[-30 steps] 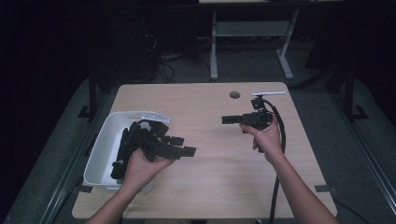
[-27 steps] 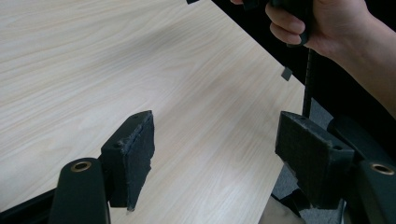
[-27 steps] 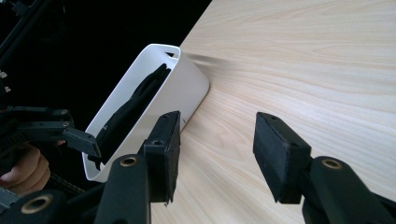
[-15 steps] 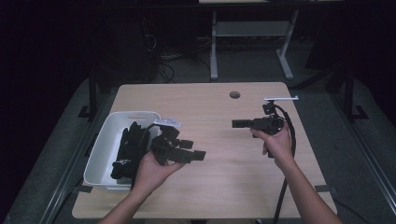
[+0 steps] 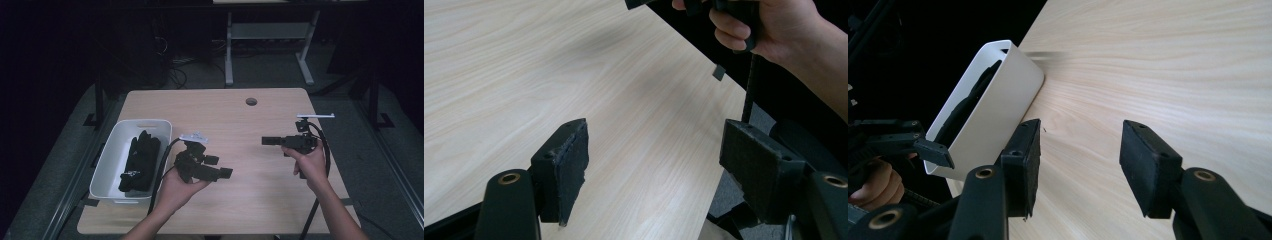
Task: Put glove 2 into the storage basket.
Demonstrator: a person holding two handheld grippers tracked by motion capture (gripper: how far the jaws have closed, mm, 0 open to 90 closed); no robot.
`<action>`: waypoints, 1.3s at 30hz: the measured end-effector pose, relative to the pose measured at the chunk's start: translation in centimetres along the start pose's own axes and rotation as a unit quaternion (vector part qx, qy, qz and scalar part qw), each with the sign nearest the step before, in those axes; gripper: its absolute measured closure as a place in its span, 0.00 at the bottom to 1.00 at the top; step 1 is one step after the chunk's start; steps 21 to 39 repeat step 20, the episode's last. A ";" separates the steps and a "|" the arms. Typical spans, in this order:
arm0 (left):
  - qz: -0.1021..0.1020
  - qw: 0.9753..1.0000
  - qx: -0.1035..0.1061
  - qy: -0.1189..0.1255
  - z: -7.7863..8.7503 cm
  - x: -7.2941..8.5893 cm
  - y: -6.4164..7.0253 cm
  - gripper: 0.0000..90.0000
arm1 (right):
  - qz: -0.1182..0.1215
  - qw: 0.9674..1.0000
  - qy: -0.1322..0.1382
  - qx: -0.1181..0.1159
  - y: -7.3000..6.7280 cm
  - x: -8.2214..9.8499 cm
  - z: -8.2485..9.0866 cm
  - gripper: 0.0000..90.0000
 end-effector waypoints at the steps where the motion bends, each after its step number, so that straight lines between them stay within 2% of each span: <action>1: -0.001 1.000 0.001 -0.001 -0.2 0.0 0.1 0.31 | -0.002 1.000 0.003 -0.001 0.2 0.2 0.2 0.56; 3: 0.000 1.000 0.006 -0.004 -0.6 0.2 0.3 0.30 | -0.008 1.000 0.005 0.001 0.9 0.7 0.8 0.55; 8: -0.005 1.000 0.008 -0.004 -1.3 0.5 0.7 0.30 | -0.018 1.000 0.008 0.002 1.4 1.2 1.4 0.55; 18: -0.002 1.000 0.014 -0.007 -2.6 1.4 1.1 0.29 | -0.031 0.999 0.010 0.007 3.4 2.8 2.5 0.52; 39: -0.005 1.000 0.014 -0.008 -2.6 1.5 1.0 0.29 | -0.032 0.999 0.010 0.008 3.5 2.9 2.5 0.52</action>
Point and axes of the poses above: each handheld gripper's, and its own axes: z roughly backward along the jaws, x roughly out of its underside, y roughly to its right, the point moved 2 cm from there along -z, roughly forward along the jaws, and after that the axes turned 8 degrees about -z, right-handed, at the moved point
